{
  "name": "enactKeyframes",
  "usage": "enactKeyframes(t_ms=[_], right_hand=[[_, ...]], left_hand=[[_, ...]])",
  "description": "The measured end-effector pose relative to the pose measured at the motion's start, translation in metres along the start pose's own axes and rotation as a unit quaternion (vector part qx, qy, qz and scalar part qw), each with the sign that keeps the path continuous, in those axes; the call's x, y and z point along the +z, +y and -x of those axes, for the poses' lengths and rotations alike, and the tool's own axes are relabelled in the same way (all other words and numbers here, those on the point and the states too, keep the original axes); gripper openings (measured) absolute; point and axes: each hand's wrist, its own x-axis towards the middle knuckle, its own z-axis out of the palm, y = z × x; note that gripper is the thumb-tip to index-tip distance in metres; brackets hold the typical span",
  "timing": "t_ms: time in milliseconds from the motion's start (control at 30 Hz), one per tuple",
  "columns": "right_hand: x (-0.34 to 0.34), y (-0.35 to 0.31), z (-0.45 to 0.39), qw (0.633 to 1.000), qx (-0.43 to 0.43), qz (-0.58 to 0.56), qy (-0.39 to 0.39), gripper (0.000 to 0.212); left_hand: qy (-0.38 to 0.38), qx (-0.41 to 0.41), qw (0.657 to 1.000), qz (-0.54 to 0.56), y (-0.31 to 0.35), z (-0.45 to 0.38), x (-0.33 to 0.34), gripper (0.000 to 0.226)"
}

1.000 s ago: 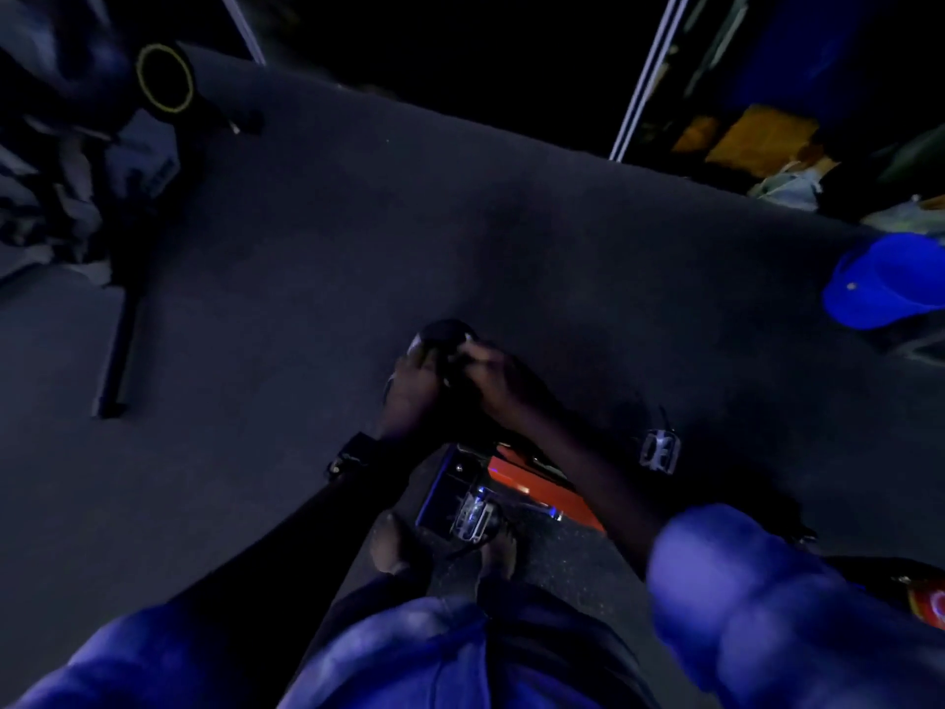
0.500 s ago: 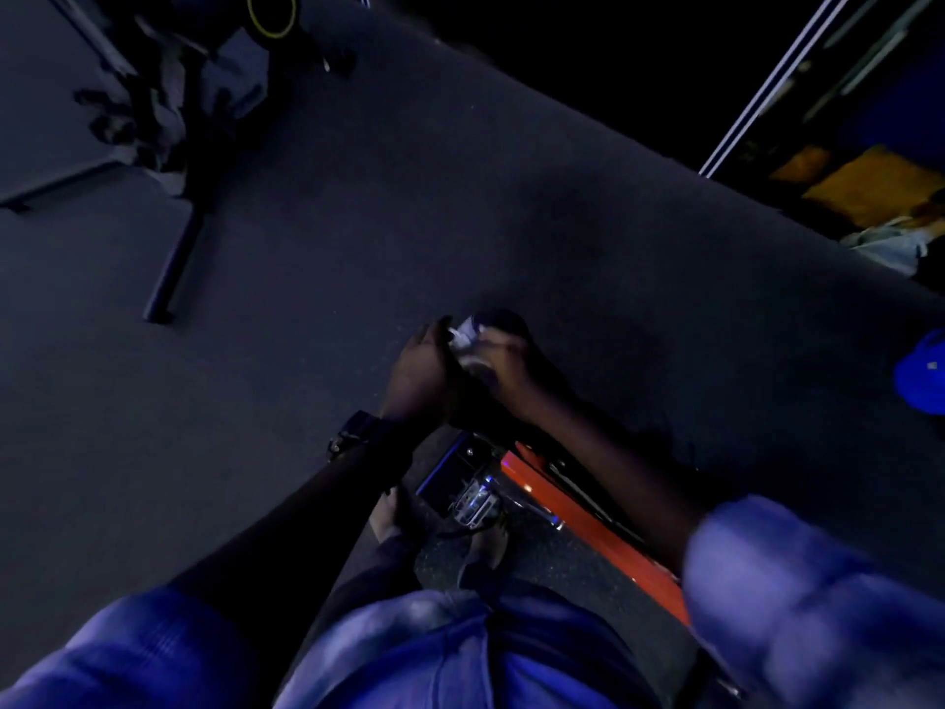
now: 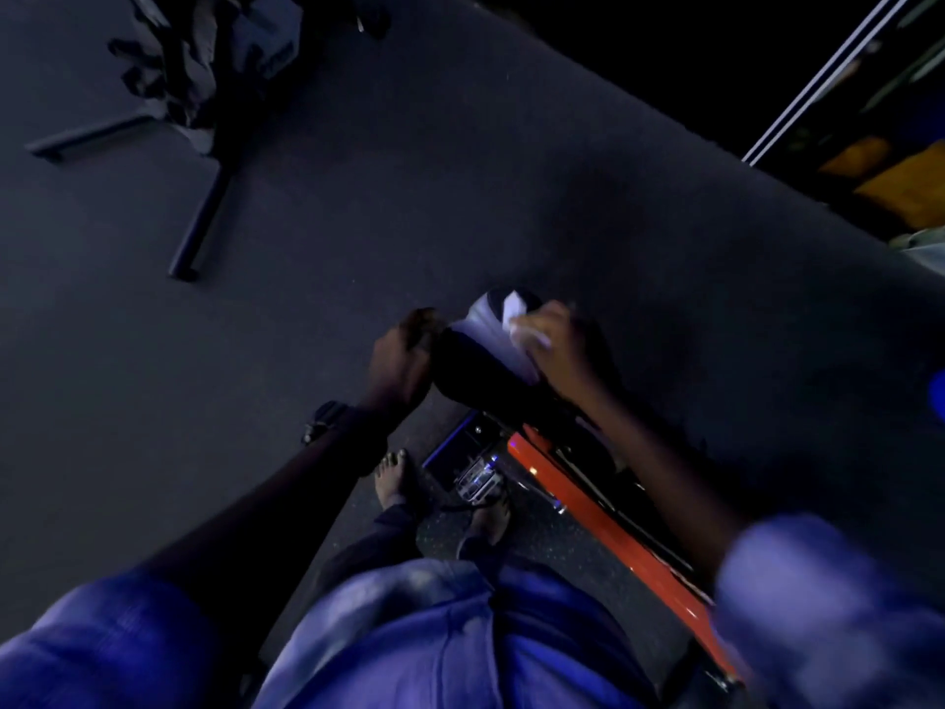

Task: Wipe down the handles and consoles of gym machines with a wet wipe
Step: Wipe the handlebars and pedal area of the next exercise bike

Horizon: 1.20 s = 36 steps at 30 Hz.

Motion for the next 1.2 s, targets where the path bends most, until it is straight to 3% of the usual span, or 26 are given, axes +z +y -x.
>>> enactKeyframes(t_ms=[67, 200, 267, 400, 467, 500, 567, 600, 667, 800, 933, 1000, 1067, 1100, 1200], right_hand=[[0.000, -0.025, -0.016, 0.998, 0.025, -0.052, 0.027, 0.014], [0.028, -0.020, 0.006, 0.967, -0.121, -0.014, -0.224, 0.018], [0.011, -0.001, 0.022, 0.955, -0.200, -0.015, -0.220, 0.011], [0.009, -0.039, -0.003, 0.985, -0.143, -0.039, -0.089, 0.023], [0.026, -0.061, 0.002, 0.962, -0.201, 0.063, -0.177, 0.012], [0.032, -0.053, 0.004, 0.935, -0.202, 0.129, -0.260, 0.010], [0.016, -0.033, 0.014, 0.892, -0.263, 0.198, -0.309, 0.009], [0.001, -0.025, 0.020, 0.889, -0.218, 0.188, -0.357, 0.012], [-0.017, -0.017, 0.024, 0.900, -0.227, 0.181, -0.325, 0.021], [-0.014, -0.031, 0.028, 0.894, -0.210, 0.214, -0.332, 0.026], [-0.042, 0.006, 0.062, 0.895, -0.222, 0.235, -0.306, 0.052], [-0.072, 0.017, 0.079, 0.830, -0.233, 0.286, -0.418, 0.038], [-0.077, 0.010, 0.073, 0.780, -0.301, 0.314, -0.450, 0.037], [-0.069, 0.005, 0.065, 0.775, -0.344, 0.317, -0.425, 0.037], [-0.041, -0.011, 0.046, 0.810, -0.345, 0.308, -0.361, 0.023]], left_hand=[[0.025, -0.025, 0.999, 0.036, -0.003, 0.000, 0.002, 0.051], [0.043, -0.038, 0.995, 0.077, 0.004, 0.011, 0.000, 0.048], [0.049, -0.054, 0.992, 0.104, -0.003, 0.013, 0.001, 0.052], [0.062, -0.069, 0.988, 0.120, -0.001, 0.025, 0.006, 0.052], [0.058, -0.058, 0.992, 0.098, 0.006, 0.035, 0.008, 0.048], [0.053, -0.050, 0.993, 0.093, 0.006, 0.035, 0.009, 0.049], [0.032, -0.038, 0.995, 0.087, 0.005, 0.037, 0.009, 0.054], [0.023, -0.034, 0.996, 0.083, 0.006, 0.039, 0.009, 0.055], [0.027, -0.033, 0.996, 0.077, 0.005, 0.043, 0.014, 0.055], [0.044, -0.034, 0.991, 0.118, -0.002, 0.058, 0.025, 0.055], [0.030, -0.023, 0.989, 0.140, -0.006, 0.066, 0.024, 0.058], [0.034, -0.026, 0.988, 0.149, -0.003, 0.071, 0.027, 0.066], [0.055, -0.042, 0.982, 0.177, 0.000, 0.076, 0.035, 0.069], [0.067, -0.051, 0.976, 0.199, 0.002, 0.079, 0.040, 0.068], [0.127, -0.069, 0.948, 0.283, -0.002, 0.084, 0.064, 0.079]])
